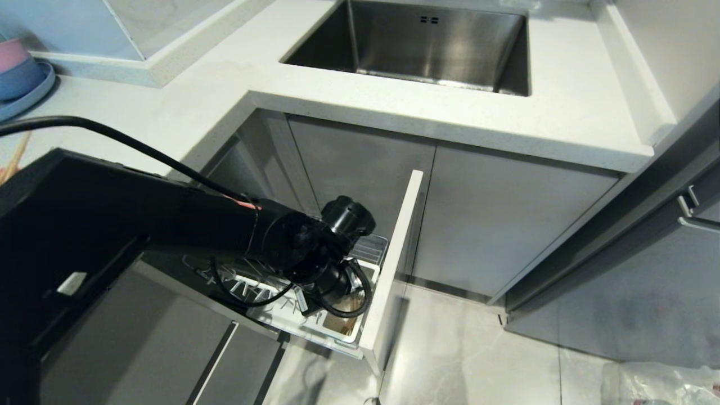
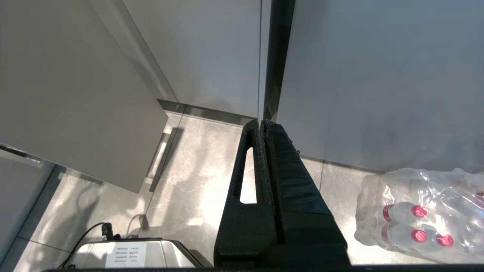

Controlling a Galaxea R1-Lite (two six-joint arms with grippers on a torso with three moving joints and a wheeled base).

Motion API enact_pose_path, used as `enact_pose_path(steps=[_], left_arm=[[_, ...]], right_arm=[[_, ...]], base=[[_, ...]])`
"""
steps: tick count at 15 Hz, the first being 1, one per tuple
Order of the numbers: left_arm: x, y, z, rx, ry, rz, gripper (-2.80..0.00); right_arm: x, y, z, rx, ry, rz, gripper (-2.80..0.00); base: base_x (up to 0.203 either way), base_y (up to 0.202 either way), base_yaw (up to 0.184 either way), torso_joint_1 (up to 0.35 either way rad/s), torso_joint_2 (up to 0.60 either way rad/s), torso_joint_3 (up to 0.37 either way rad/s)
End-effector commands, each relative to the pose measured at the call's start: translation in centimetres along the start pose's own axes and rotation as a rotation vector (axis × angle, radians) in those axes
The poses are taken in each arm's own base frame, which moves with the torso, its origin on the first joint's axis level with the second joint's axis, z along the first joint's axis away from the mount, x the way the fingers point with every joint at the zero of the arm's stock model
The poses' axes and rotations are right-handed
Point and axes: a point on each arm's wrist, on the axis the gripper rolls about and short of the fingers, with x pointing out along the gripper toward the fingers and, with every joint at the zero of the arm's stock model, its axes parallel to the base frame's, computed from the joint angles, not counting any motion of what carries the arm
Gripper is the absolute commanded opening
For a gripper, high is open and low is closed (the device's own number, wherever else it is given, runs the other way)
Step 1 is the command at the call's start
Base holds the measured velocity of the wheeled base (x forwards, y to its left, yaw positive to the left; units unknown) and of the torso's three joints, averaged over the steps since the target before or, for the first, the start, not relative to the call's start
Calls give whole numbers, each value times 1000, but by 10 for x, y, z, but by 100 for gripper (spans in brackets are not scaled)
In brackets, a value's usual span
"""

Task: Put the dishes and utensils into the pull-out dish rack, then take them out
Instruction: Take the spoon out of the cupboard

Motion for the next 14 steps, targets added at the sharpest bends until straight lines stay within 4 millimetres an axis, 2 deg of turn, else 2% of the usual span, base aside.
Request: enact_pose_path(steps=[1, 9, 14], left_arm=[[-9, 0, 2, -8, -13, -12, -280], [-41, 3, 8, -11, -77, -23, -280], [-62, 12, 2, 53, -58, 120, -280]], right_arm=[[0, 0, 0, 0, 2, 1, -280], [0, 0, 0, 0, 2, 1, -280], [0, 0, 0, 0, 2, 1, -280]], base=[[0, 0, 0, 0, 0, 0], [0, 0, 0, 0, 0, 0], [0, 0, 0, 0, 0, 0]])
